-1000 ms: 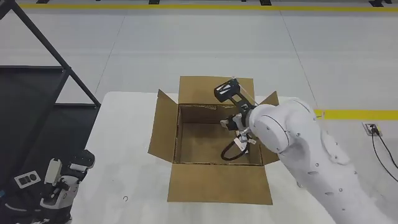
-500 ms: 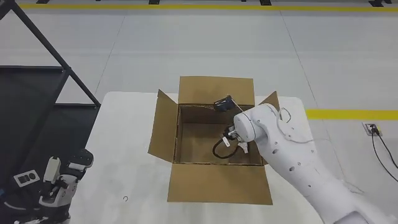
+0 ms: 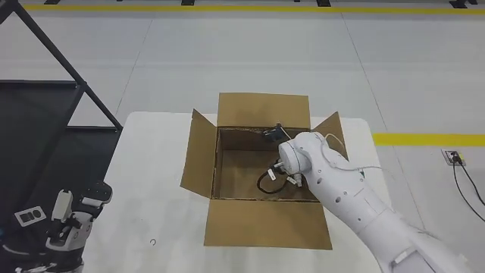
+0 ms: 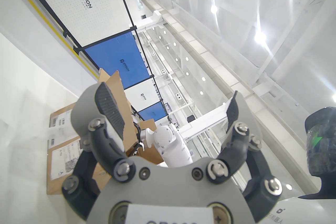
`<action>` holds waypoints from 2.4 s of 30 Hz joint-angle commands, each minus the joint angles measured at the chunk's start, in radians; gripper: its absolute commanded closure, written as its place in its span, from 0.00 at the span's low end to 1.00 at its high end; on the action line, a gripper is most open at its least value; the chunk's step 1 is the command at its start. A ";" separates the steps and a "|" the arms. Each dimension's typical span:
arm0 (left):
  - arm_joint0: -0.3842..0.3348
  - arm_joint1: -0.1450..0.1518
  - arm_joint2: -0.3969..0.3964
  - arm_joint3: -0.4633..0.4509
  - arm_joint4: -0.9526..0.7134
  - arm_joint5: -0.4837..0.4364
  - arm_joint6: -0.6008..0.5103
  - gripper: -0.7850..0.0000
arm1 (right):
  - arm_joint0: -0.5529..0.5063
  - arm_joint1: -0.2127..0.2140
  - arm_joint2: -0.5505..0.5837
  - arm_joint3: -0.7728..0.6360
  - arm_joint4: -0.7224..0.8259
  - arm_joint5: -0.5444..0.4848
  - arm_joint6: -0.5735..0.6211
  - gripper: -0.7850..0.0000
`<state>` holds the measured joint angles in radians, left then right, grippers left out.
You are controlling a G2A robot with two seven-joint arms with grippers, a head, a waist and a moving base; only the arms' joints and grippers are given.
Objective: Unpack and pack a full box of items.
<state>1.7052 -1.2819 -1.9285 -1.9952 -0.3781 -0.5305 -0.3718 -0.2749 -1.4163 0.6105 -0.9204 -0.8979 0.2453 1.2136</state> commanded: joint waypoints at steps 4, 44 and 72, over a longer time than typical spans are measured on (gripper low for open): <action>0.001 0.000 -0.001 0.000 0.002 -0.001 0.007 0.00 | 0.021 -0.029 -0.018 0.053 0.012 -0.016 0.001 0.14; -0.012 -0.001 0.019 -0.007 0.047 0.010 0.041 0.00 | 0.000 -0.070 0.125 0.212 0.126 -0.035 -0.183 0.06; -0.011 -0.003 0.042 -0.014 0.070 0.003 0.063 0.00 | -0.017 -0.070 0.136 0.186 0.050 -0.283 -0.166 0.00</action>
<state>1.6933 -1.2852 -1.8868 -2.0075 -0.3090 -0.5262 -0.3096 -0.2905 -1.4865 0.7427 -0.7324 -0.8480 -0.0485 1.0456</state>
